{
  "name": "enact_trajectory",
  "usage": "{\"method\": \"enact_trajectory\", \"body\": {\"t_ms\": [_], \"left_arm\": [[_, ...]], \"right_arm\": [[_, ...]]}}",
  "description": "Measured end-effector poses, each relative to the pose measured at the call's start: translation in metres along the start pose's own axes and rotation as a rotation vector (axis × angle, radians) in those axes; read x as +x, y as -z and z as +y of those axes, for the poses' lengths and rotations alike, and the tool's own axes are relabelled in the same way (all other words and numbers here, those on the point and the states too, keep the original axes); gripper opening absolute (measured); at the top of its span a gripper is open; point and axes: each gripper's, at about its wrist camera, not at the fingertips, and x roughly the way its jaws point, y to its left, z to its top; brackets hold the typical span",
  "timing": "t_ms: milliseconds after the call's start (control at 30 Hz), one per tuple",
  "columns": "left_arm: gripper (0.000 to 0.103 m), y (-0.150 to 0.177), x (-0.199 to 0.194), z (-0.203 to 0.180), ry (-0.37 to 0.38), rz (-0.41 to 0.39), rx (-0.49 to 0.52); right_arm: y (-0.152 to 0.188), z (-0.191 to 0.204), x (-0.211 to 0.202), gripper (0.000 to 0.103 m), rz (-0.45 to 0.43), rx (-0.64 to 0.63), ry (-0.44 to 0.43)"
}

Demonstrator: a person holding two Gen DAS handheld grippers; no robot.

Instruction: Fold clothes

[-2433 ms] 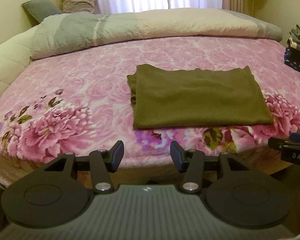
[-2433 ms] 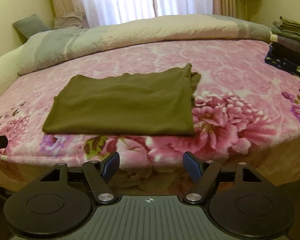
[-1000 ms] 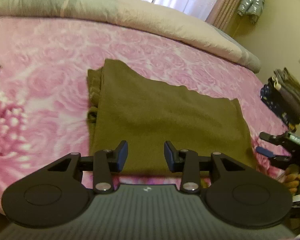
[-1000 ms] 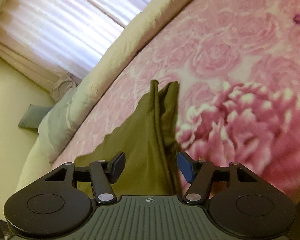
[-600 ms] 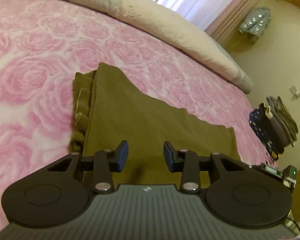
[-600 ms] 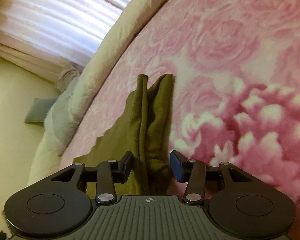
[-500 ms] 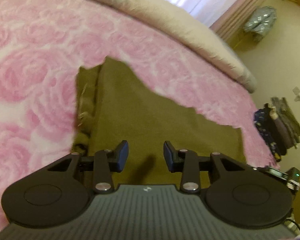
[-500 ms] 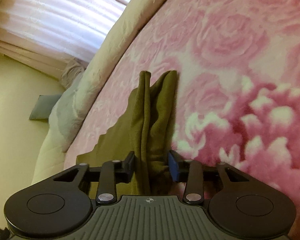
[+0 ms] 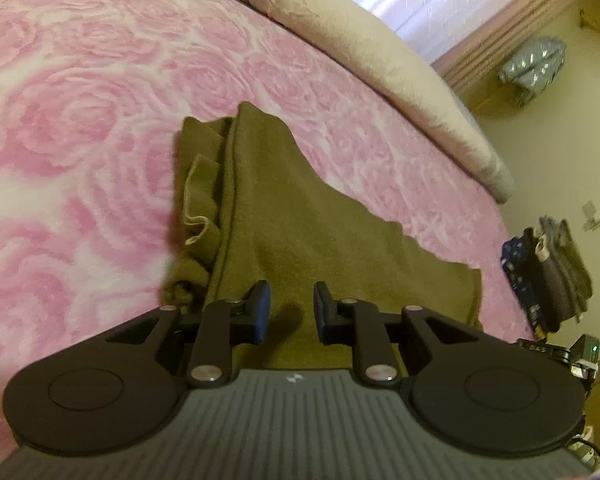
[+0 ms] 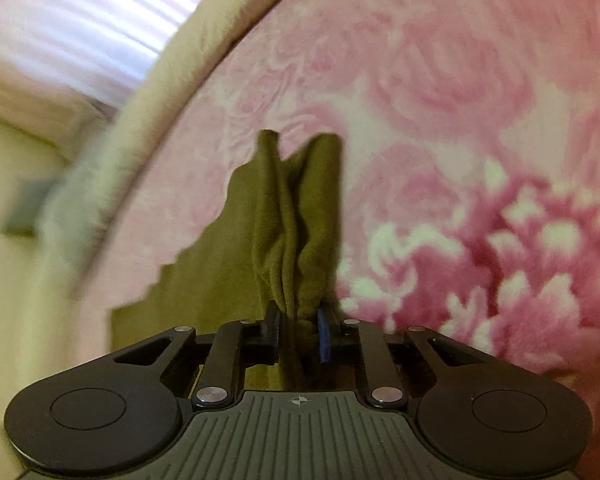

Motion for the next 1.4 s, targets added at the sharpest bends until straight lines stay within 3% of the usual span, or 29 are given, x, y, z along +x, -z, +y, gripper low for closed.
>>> {"method": "enact_trajectory", "body": {"t_ms": [200,300,400,467,533,567,767,833,933,967,1000,1033,1067,1167,1267,1400], "left_arm": [[0.018,0.001,-0.029,0.018,0.031,-0.022,-0.053],[0.018,0.002,-0.04,0.024,0.037,-0.029,-0.075],[0.018,0.004,-0.047,0.028,0.04,-0.029,-0.091],[0.019,0.007,-0.05,0.029,0.044,-0.024,-0.101],[0.019,0.01,-0.052,0.029,0.049,-0.021,-0.106],[0.019,0.012,-0.053,0.029,0.052,-0.02,-0.107],[0.019,0.017,-0.051,0.013,0.107,-0.011,-0.105],[0.02,0.017,-0.045,0.003,0.135,-0.003,-0.095],[0.022,0.016,-0.025,-0.014,0.19,0.035,-0.093],[0.022,0.015,-0.017,-0.019,0.209,0.05,-0.095],[0.022,0.014,-0.007,-0.024,0.225,0.064,-0.095],[0.023,0.014,0.004,-0.029,0.237,0.077,-0.096],[0.023,0.013,0.015,-0.033,0.246,0.092,-0.098],[0.028,0.01,0.045,-0.04,0.272,0.133,-0.133],[0.039,0.007,0.064,-0.041,0.293,0.165,-0.179],[0.039,0.006,0.082,-0.046,0.316,0.2,-0.182]], "right_arm": [[0.043,0.136,-0.018,0.015,-0.162,-0.439,0.231],[0.092,0.193,0.0,0.016,-0.208,-0.671,0.294],[0.144,0.217,0.041,0.018,-0.197,-0.833,0.364],[0.165,0.217,0.061,0.032,-0.189,-0.892,0.373],[0.184,0.214,0.077,0.056,-0.188,-0.941,0.369],[0.19,0.213,0.081,0.059,-0.185,-0.956,0.36],[0.158,0.19,0.023,0.062,-0.132,-0.746,0.103],[0.141,0.17,-0.013,0.062,-0.177,-0.614,0.02],[0.11,0.123,-0.045,0.062,-0.257,-0.361,-0.025],[0.099,0.105,-0.049,0.056,-0.271,-0.27,-0.011],[0.088,0.084,-0.048,0.039,-0.274,-0.177,0.027],[0.078,0.063,-0.04,0.03,-0.246,-0.098,0.078],[0.072,0.053,-0.026,0.029,-0.2,-0.082,0.122],[0.067,0.059,0.011,0.029,-0.114,-0.186,0.17],[0.075,0.083,0.028,0.029,-0.112,-0.286,0.182],[0.079,0.078,0.031,0.029,-0.117,-0.295,0.174]]}}
